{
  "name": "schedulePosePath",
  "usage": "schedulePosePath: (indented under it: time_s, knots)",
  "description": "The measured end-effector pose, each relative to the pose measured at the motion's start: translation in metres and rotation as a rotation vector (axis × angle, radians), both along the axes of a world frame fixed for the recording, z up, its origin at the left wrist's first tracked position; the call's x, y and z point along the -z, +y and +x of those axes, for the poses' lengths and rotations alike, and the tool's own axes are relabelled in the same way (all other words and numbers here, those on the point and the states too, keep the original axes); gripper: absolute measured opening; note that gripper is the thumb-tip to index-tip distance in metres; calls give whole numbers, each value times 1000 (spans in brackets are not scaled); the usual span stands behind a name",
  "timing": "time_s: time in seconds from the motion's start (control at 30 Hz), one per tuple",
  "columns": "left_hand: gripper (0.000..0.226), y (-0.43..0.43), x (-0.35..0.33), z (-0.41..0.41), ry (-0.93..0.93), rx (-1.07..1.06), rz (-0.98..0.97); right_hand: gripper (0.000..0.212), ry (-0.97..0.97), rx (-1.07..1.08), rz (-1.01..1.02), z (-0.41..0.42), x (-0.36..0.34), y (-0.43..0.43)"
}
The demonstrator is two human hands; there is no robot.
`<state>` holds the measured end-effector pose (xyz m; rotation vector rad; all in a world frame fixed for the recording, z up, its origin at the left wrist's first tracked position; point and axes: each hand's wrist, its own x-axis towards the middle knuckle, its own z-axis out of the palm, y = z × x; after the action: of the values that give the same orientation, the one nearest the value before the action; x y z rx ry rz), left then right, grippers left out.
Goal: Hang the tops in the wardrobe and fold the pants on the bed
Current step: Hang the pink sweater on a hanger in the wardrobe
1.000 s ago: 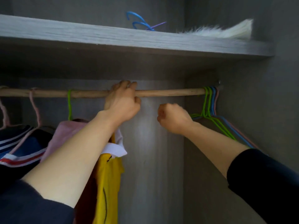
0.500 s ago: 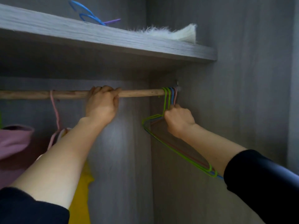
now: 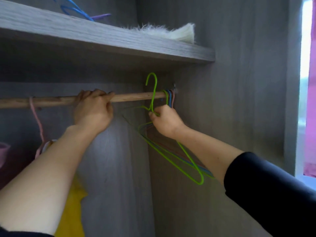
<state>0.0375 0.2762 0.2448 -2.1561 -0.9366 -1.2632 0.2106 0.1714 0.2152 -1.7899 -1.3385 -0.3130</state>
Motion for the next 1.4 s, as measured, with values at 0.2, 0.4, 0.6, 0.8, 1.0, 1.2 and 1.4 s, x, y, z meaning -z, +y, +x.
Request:
schedulePosePath:
  time_s: [0.2, 0.4, 0.6, 0.8, 1.0, 1.2, 1.4]
  knots:
    - [60, -12, 10, 17, -65, 18, -181, 24, 332, -136, 53, -12, 36, -28]
    - [55, -70, 62, 48, -56, 169, -223, 23, 596, -152, -19, -16, 74, -95]
    - [34, -155, 110, 75, -178, 481, -257, 24, 643, -158, -108, -6, 97, -197]
    - [28, -282, 153, 111, -283, 618, -286, 22, 657, -137, -198, 29, 131, -339]
    - [28, -432, 212, 186, -171, 786, -405, 29, 654, -37, -388, 89, 188, -516]
    - [29, -570, 278, 280, 73, 945, -574, 27, 653, 322, -484, 152, 252, -669]
    - [27, -694, 343, 379, 326, 1127, -656, 16, 733, 584, -401, 217, 304, -784]
